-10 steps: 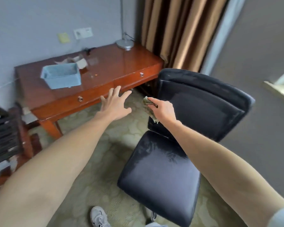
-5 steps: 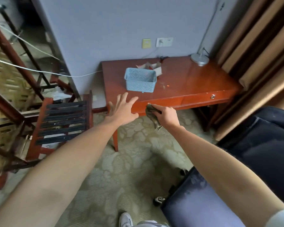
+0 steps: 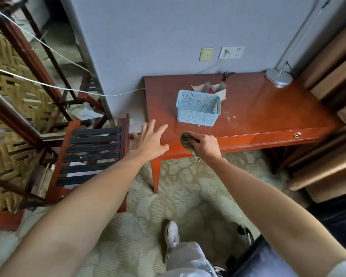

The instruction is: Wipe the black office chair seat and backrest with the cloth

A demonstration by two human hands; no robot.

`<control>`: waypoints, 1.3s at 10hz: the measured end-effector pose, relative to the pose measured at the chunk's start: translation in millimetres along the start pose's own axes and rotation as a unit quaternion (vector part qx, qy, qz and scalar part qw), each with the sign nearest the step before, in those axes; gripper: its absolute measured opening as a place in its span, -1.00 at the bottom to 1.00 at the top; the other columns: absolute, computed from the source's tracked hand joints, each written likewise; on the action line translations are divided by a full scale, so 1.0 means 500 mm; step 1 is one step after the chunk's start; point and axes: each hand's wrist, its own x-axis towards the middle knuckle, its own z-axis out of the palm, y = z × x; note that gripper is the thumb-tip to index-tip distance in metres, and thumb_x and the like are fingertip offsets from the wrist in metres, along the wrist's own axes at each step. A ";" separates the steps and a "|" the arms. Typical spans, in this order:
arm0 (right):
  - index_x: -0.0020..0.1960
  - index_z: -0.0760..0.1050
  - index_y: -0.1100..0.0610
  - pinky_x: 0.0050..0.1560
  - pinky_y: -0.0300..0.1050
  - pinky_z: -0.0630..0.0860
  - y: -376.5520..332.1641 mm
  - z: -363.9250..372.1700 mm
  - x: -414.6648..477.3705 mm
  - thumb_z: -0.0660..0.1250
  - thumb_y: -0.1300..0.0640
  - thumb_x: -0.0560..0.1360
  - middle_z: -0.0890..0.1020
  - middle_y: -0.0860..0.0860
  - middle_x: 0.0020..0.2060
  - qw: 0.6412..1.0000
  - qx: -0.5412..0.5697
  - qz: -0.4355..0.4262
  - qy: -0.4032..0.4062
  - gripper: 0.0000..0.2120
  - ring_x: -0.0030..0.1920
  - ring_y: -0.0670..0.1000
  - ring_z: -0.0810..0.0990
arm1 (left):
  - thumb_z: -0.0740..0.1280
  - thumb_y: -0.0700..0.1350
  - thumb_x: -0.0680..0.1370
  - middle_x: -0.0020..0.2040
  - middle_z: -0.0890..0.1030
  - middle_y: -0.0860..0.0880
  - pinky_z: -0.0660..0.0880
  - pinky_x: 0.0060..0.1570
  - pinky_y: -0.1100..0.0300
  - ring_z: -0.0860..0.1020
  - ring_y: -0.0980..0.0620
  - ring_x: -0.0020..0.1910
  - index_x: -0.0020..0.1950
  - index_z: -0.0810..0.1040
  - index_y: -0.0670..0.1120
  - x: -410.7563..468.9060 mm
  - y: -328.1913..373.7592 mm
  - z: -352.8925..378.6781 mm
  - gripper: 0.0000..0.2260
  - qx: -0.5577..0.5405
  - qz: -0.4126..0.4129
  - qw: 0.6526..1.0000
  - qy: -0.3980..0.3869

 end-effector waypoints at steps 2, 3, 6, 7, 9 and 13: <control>0.19 0.60 -0.12 0.02 -0.01 0.53 0.015 0.068 0.189 0.37 0.05 0.50 0.70 0.11 -0.07 1.000 0.009 -0.010 -0.005 -0.72 -0.02 0.19 0.63 | 0.30 0.15 0.54 0.60 -0.04 -0.08 0.14 0.36 -0.29 -0.03 -0.14 0.54 0.56 0.10 0.19 0.182 -0.055 0.015 -0.36 0.005 -0.011 1.000 -0.017; 0.22 0.57 -0.15 0.00 -0.04 0.52 0.021 0.105 0.269 0.35 0.02 0.52 0.70 0.12 -0.09 1.000 0.009 -0.001 -0.025 -0.72 -0.05 0.18 0.64 | 0.29 0.16 0.53 0.60 -0.03 -0.08 0.15 0.37 -0.30 -0.02 -0.15 0.54 0.56 0.09 0.20 0.256 -0.081 0.034 -0.36 0.010 -0.015 0.999 -0.034; 0.27 0.56 -0.06 0.09 0.01 0.55 0.015 0.222 0.380 0.35 0.15 0.52 0.64 0.03 0.17 0.997 -0.005 -0.025 -0.073 -0.66 0.10 0.16 0.64 | 0.29 0.20 0.52 0.59 0.01 -0.07 0.16 0.36 -0.32 -0.01 -0.16 0.53 0.55 0.10 0.20 0.382 -0.157 0.087 -0.35 0.006 -0.015 0.996 -0.084; 0.29 0.54 -0.04 0.13 0.03 0.55 0.012 0.271 0.386 0.32 0.16 0.53 0.58 0.06 0.25 0.996 -0.017 -0.022 -0.088 -0.66 0.15 0.17 0.62 | 0.31 0.18 0.52 0.58 0.03 -0.08 0.17 0.35 -0.32 0.00 -0.15 0.53 0.55 0.13 0.18 0.406 -0.185 0.096 -0.36 0.004 -0.004 0.995 -0.097; 0.35 0.47 -0.03 0.08 0.03 0.51 -0.002 0.330 0.399 0.21 0.16 0.59 0.56 0.07 0.28 0.994 -0.054 0.068 -0.073 -0.65 0.18 0.17 0.58 | 0.31 0.16 0.53 0.57 0.04 -0.05 0.18 0.33 -0.35 0.00 -0.16 0.52 0.54 0.16 0.15 0.446 -0.236 0.092 -0.37 0.018 0.061 0.991 -0.121; 0.45 0.28 -0.15 0.14 0.04 0.51 -0.069 0.338 0.380 0.19 -0.12 0.59 0.40 0.01 0.42 0.964 -0.176 0.144 -0.135 -0.56 0.22 0.19 0.54 | 0.30 0.16 0.53 0.57 0.01 -0.02 0.17 0.33 -0.37 -0.02 -0.22 0.53 0.53 0.16 0.20 0.473 -0.315 0.084 -0.40 0.016 0.162 0.978 -0.133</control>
